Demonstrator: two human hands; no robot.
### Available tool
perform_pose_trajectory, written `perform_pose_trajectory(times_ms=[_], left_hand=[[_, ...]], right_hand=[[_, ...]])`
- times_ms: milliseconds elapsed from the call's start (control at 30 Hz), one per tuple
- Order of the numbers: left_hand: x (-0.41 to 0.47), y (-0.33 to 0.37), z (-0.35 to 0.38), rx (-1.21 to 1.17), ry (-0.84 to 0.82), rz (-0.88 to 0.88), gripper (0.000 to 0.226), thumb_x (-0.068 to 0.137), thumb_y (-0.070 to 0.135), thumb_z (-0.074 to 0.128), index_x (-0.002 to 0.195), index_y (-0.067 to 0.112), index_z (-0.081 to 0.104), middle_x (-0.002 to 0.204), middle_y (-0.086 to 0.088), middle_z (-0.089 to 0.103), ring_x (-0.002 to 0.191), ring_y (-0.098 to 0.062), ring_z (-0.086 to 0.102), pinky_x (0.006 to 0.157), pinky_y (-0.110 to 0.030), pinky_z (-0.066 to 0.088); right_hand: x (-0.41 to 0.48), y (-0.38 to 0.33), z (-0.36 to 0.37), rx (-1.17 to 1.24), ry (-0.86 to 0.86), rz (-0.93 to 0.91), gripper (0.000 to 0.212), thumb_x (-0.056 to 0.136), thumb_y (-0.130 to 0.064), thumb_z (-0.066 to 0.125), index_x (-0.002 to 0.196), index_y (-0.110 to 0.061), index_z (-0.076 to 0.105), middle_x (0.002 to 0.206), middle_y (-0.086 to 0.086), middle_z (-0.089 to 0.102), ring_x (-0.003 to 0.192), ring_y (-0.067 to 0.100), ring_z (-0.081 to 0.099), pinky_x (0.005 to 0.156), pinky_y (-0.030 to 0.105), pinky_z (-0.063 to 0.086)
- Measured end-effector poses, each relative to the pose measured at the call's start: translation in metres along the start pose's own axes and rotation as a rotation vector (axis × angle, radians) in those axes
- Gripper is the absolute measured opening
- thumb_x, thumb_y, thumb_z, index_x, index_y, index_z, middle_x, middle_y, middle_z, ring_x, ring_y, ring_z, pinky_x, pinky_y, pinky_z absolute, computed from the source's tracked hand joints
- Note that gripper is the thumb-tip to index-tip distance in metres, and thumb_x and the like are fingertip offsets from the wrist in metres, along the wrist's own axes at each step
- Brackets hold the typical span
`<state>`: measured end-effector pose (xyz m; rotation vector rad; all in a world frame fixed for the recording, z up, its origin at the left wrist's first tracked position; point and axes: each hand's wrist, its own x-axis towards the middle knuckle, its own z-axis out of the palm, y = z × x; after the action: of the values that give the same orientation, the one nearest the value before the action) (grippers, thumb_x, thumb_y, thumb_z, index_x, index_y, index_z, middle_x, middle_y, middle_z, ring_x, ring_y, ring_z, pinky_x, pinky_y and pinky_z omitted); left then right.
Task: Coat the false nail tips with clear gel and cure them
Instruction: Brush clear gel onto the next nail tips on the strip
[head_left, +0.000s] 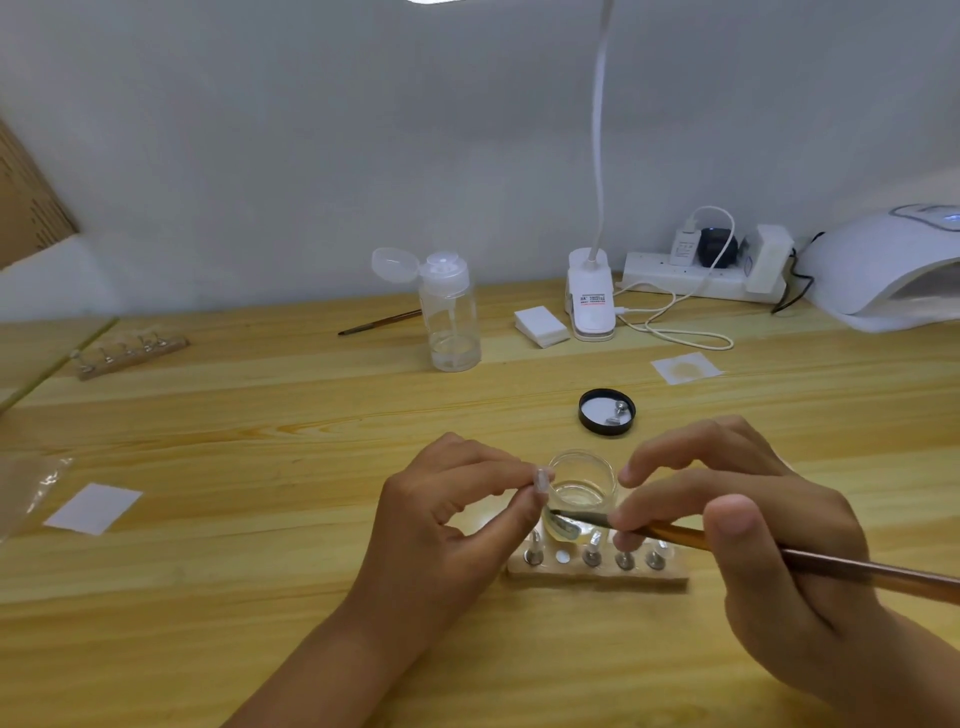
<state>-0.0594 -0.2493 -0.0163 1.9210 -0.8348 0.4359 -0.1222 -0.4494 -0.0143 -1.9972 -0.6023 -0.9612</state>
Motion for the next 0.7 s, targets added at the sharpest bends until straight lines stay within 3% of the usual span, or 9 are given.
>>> perform_pose_trajectory(times_ms=[200,533,700], left_hand=[[-0.002,-0.0017,-0.0015,-0.034,-0.009,-0.036,0.017,0.081,0.035,0.067,0.083,0.022,0.077,0.074,0.014,0.069,0.073,-0.008,0.061,0.062,-0.017,0.038],[-0.0028,-0.0018,-0.0025,-0.071,-0.049,-0.038,0.01,0.078,0.034,0.071,0.081,0.025,0.076,0.075,0.01,0.07,0.073,-0.011,0.063,0.061,-0.021,0.042],[-0.0008,-0.0013,-0.0017,-0.08,-0.118,-0.019,0.008,0.077,0.031,0.073,0.077,0.023,0.075,0.081,0.013,0.072,0.081,-0.014,0.064,0.066,-0.016,0.04]], right_hand=[[0.0024,0.0031,-0.002,-0.009,0.046,0.02,0.054,0.109,-0.04,0.025,0.087,-0.018,0.07,0.072,-0.013,0.068,0.092,0.018,0.064,0.076,0.039,0.044],[0.0045,0.0061,-0.0036,-0.026,0.077,0.043,0.055,0.109,-0.042,0.025,0.086,-0.02,0.07,0.071,-0.016,0.068,0.095,0.015,0.063,0.077,0.041,0.044],[0.0044,0.0082,-0.0041,-0.01,0.082,0.062,0.055,0.108,-0.042,0.026,0.086,-0.02,0.071,0.073,-0.015,0.068,0.096,0.014,0.063,0.078,0.042,0.045]])
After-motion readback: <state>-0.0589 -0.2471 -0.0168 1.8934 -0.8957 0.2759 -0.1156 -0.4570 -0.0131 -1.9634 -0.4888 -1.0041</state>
